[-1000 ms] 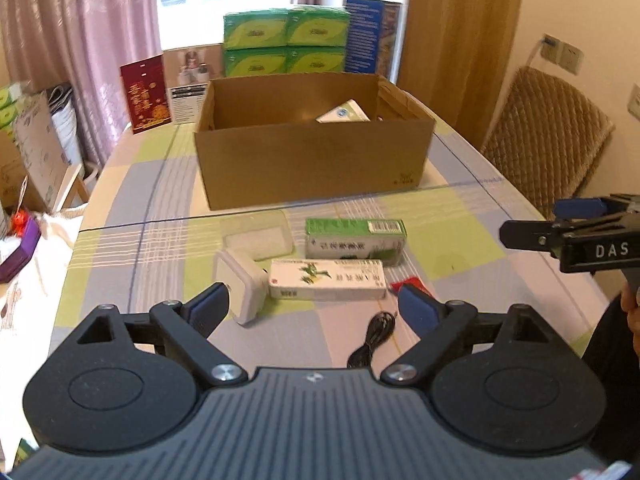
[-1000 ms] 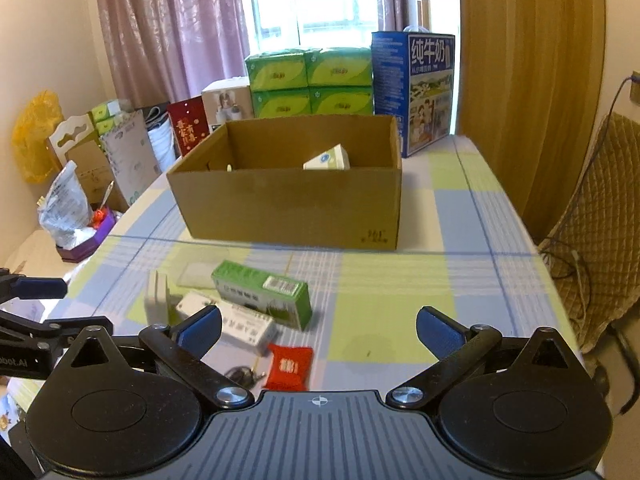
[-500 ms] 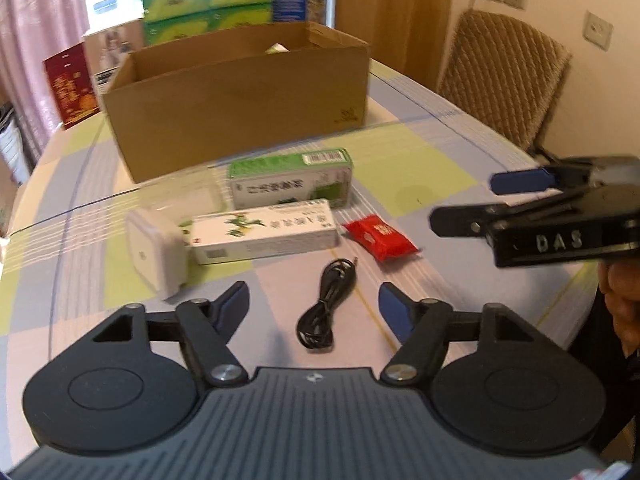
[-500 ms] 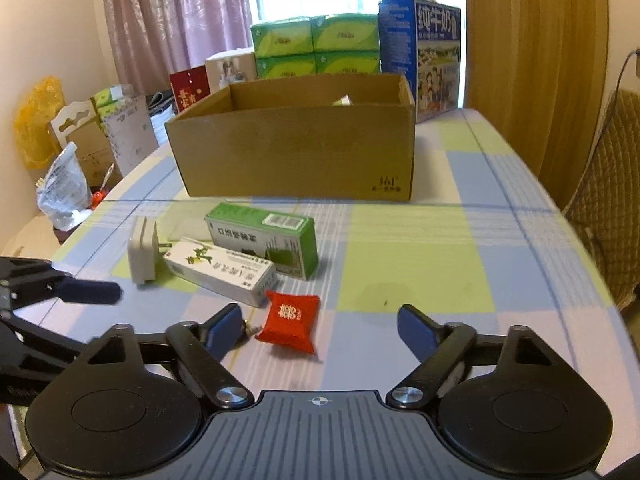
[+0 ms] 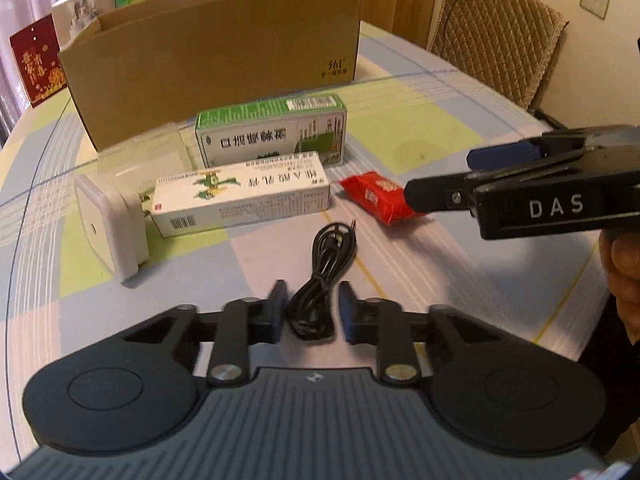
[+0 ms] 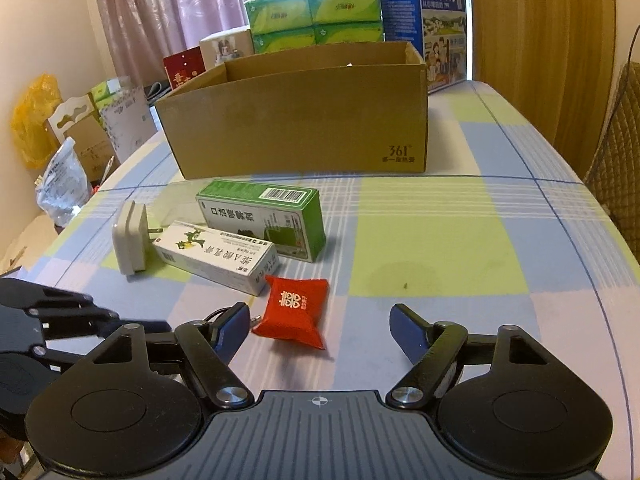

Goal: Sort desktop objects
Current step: 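Grasp the black cable with the left tool while the right tool grasps the red packet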

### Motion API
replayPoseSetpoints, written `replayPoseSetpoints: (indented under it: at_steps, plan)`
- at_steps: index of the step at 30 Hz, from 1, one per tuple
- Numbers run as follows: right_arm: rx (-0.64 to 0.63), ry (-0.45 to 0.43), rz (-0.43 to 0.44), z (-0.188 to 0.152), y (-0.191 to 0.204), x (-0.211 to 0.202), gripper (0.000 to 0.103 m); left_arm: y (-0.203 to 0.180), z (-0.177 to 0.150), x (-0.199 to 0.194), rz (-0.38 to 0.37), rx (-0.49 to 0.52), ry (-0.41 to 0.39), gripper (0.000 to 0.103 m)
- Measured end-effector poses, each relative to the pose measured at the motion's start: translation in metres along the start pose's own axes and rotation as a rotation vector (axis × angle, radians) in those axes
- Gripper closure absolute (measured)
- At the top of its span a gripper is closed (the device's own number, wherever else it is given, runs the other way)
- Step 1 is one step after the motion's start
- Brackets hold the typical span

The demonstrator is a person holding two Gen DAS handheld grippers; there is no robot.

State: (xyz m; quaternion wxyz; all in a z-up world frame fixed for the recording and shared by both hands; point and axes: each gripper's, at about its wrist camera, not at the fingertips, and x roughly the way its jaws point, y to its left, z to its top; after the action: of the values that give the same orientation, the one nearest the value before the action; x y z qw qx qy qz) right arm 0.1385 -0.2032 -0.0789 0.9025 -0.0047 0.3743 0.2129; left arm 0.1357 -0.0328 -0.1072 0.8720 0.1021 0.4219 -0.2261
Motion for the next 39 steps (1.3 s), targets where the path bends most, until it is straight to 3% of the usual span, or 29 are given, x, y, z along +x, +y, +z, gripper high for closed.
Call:
replayPoseSetpoints:
  at_steps: [7, 20, 26, 32, 35, 39]
  plan:
    - [-0.009, 0.019, 0.005, 0.000, 0.001, 0.008, 0.030, 0.010, -0.009, -0.008, 0.075, -0.146, -0.005, 0.094]
    - [-0.017, 0.044, 0.032, 0.003, 0.010, 0.031, 0.040, 0.017, -0.013, -0.010, 0.093, -0.205, -0.042, 0.092]
    - [-0.048, 0.036, 0.017, 0.005, 0.016, 0.040, 0.046, 0.016, -0.014, -0.010, 0.098, -0.195, -0.059, 0.086]
    - [-0.088, 0.051, 0.001, 0.000, 0.018, 0.046, 0.057, 0.013, -0.012, -0.004, 0.114, -0.137, -0.069, 0.081]
    - [-0.101, 0.052, -0.011, 0.001, 0.019, 0.047, 0.069, 0.012, -0.010, -0.002, 0.117, -0.113, -0.077, 0.081]
    - [-0.112, 0.051, -0.011, 0.000, 0.019, 0.046, 0.072, 0.011, -0.009, -0.001, 0.120, -0.101, -0.075, 0.081]
